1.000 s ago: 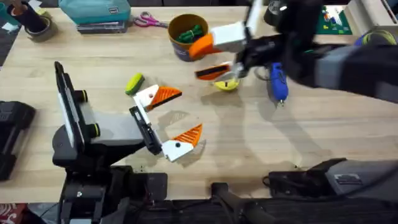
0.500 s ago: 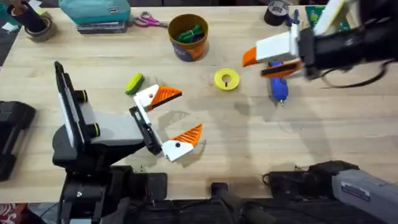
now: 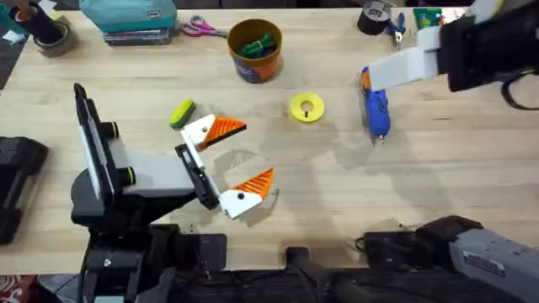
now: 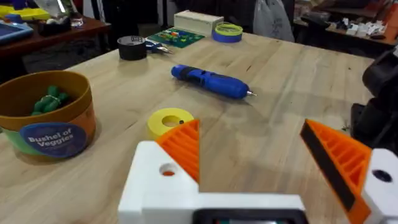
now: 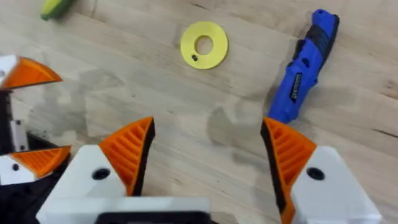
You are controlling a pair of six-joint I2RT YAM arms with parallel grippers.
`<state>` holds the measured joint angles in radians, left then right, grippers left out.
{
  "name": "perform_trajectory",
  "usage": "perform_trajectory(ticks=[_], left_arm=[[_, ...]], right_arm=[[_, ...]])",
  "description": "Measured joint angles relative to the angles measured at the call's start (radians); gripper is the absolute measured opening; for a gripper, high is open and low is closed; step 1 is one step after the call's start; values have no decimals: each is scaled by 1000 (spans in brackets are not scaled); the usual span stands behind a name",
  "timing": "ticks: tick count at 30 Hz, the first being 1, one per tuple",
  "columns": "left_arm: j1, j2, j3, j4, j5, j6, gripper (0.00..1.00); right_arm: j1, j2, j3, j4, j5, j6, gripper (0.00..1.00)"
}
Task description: Pick up the gripper from the table and insert it into the empty holder that is missing its gripper. Then pick up a screw, insert it into the mounting hole, and use the screwdriver to tighten it. Finally, clean up the table by picking up the vegetable and placing it into the bucket.
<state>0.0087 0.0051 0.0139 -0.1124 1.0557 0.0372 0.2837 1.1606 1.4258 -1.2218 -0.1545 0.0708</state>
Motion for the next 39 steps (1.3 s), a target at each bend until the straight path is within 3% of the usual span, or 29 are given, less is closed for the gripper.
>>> perform_trajectory(ticks=[12,27,39], left_arm=[[0,0,0,0,0,0,985],[0,0,0,0,0,0,986],[0,0,0,0,0,0,986]], right_arm=[[160,0,-23,21,129,5,996],[265,6,-321,320,139,94,996],[273,227,-336,367,139,143,996]])
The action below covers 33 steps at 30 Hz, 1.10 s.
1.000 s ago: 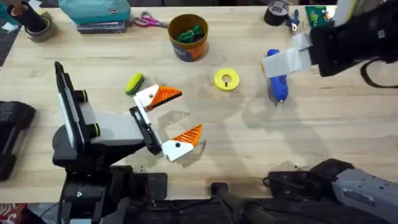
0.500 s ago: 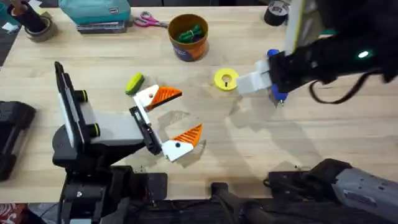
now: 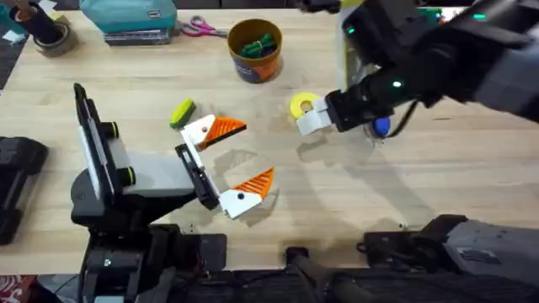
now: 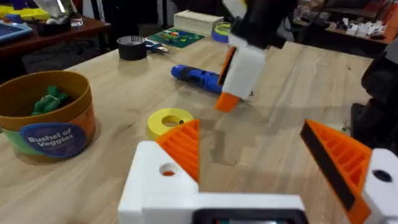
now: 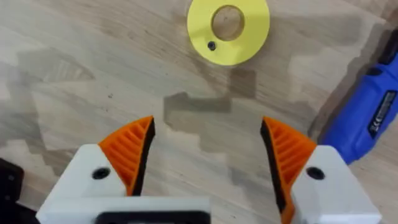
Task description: Pick up the gripper from the table and insert it into the empty holder that is missing its gripper. Then pick up a screw, insert it into the mounting hole, and use the screwdriver to tighten it. Finally, clean up the table by picking up the vegetable and placing it into the bucket.
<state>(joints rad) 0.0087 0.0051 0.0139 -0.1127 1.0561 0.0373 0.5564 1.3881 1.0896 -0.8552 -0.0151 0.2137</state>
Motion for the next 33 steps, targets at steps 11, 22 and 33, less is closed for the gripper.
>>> perform_trajectory(ticks=[11,22,33], left_arm=[[0,0,0,0,0,0,985],[0,0,0,0,1,0,986],[0,0,0,0,2,0,986]], right_arm=[[0,207,187,-45,0,0,995],[0,272,249,-65,0,0,996],[0,272,244,-34,14,0,996]])
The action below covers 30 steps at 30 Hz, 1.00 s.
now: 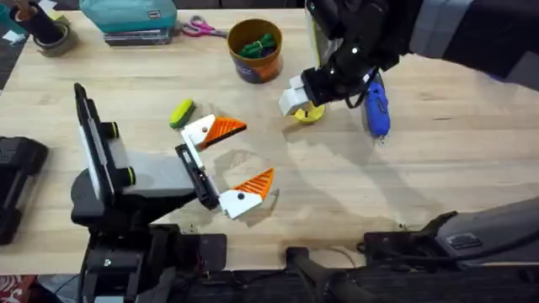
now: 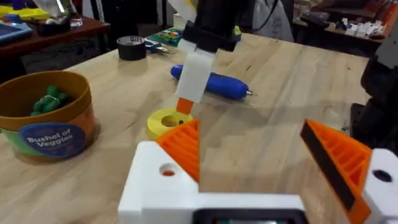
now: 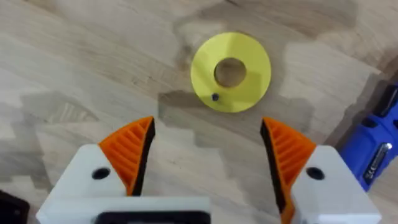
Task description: Pick up the gripper from the table and insert it into the empty holder that is missing its gripper. Then pick up a screw, insert it into the mounting hole, and use the screwdriver to tighten it. Finally, clean up the table by picking up the vegetable and placing it into the bucket.
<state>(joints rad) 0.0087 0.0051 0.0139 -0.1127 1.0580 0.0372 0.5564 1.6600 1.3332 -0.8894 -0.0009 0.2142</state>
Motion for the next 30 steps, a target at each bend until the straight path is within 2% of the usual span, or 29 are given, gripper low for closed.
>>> perform_trajectory(ticks=[16,22,26,30], left_arm=[[0,0,0,0,0,0,986],[0,0,0,0,0,0,986],[0,0,0,0,0,0,986],[0,0,0,0,0,0,986]], right_arm=[[0,2,-120,138,17,-1,995],[1,67,-121,160,38,-2,992],[4,75,-125,181,38,-2,968],[4,75,-125,187,38,-2,898]])
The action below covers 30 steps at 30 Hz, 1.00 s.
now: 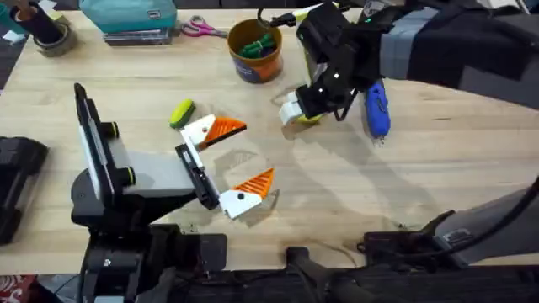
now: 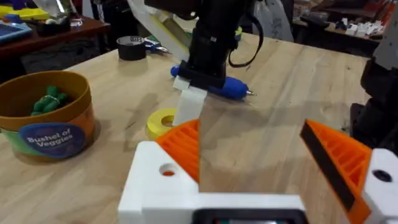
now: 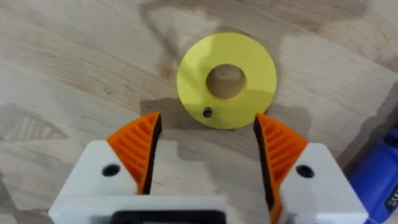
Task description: Pick up the gripper from the table and insert it into the empty holder that is missing its gripper. Then pick up a screw, insert it into the mounting hole, and use the screwdriver to tighten it. Finally, clean up the table by picking up the vegetable and placing it into the bucket.
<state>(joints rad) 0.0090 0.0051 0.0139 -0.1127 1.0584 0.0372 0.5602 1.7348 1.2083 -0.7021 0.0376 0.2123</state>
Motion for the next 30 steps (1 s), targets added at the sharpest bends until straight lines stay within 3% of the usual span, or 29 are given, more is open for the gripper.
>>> perform_trajectory(ticks=[30], left_arm=[[0,0,0,0,0,0,986]], right_arm=[[3,23,0,46,3,-3,339]])
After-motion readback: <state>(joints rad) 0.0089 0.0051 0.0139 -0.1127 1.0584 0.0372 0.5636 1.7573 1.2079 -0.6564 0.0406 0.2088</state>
